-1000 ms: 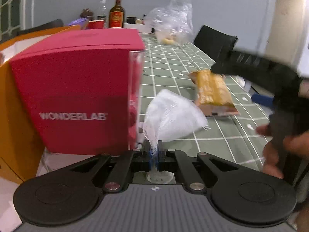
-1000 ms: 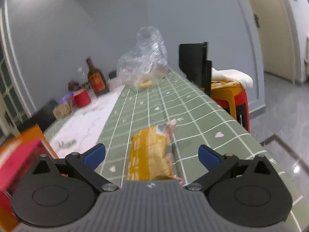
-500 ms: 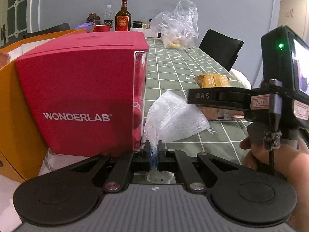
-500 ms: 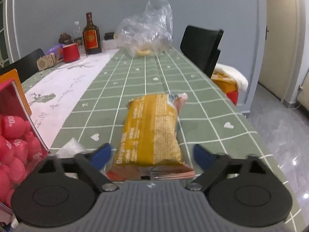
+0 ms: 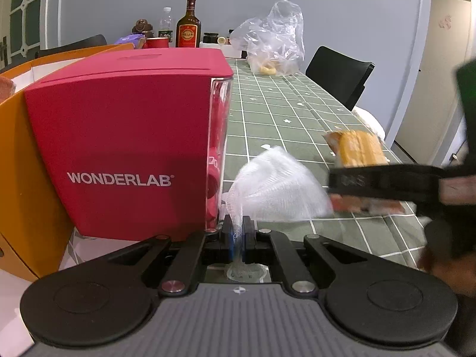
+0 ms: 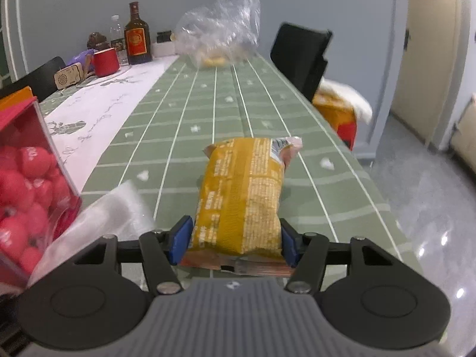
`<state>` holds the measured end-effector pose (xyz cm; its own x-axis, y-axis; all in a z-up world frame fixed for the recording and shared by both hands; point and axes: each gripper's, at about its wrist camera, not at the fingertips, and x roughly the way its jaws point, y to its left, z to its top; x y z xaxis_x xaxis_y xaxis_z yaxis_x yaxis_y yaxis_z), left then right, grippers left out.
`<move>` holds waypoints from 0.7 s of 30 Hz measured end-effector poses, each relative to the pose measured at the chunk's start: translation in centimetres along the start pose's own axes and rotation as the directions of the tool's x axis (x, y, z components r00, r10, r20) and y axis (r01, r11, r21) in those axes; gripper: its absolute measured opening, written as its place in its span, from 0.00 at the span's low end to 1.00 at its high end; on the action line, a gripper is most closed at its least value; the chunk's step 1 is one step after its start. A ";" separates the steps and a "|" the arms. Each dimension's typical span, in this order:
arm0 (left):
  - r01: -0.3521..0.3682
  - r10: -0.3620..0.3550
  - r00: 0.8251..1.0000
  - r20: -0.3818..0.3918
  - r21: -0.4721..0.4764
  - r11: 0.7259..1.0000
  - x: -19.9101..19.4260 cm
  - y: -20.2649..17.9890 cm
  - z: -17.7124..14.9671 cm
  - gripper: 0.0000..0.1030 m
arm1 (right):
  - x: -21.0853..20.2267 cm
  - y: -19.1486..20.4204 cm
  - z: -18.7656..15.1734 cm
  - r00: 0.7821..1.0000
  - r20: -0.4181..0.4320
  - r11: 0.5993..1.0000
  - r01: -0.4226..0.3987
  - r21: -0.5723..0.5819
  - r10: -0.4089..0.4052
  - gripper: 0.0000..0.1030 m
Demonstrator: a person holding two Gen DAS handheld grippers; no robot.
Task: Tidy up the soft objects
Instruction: 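Lift the mesh bag with the left tool while the right carries the snack bag toward the orange box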
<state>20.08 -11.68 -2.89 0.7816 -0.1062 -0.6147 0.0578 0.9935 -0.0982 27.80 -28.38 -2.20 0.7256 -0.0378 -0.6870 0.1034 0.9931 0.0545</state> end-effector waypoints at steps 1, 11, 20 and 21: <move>0.000 0.000 1.000 0.000 -0.001 1.000 0.0 0.0 0.0 0.05 | -0.1 -0.3 -0.3 1.000 0.000 1.000 -0.010 0.017 0.010 0.66; -0.005 0.005 1.000 0.001 0.005 1.000 0.0 -0.2 0.0 0.05 | 2.4 1.2 0.1 0.998 0.046 0.998 0.045 -0.049 -0.043 0.93; -0.022 0.021 1.000 0.007 0.035 0.999 0.0 -0.6 -0.1 0.05 | 2.1 0.9 0.4 0.994 0.078 0.996 0.082 -0.031 -0.079 0.61; -0.023 0.023 1.000 0.007 0.038 0.999 0.0 -0.6 -0.1 0.05 | 2.0 0.9 0.3 0.994 0.079 0.996 0.080 -0.034 -0.078 0.58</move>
<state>19.99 -12.28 -2.91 0.7873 -0.0833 -0.6110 0.0632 0.9965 -0.0545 29.61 -27.65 -3.31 0.7672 -0.1234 -0.6295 0.1385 0.9900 -0.0253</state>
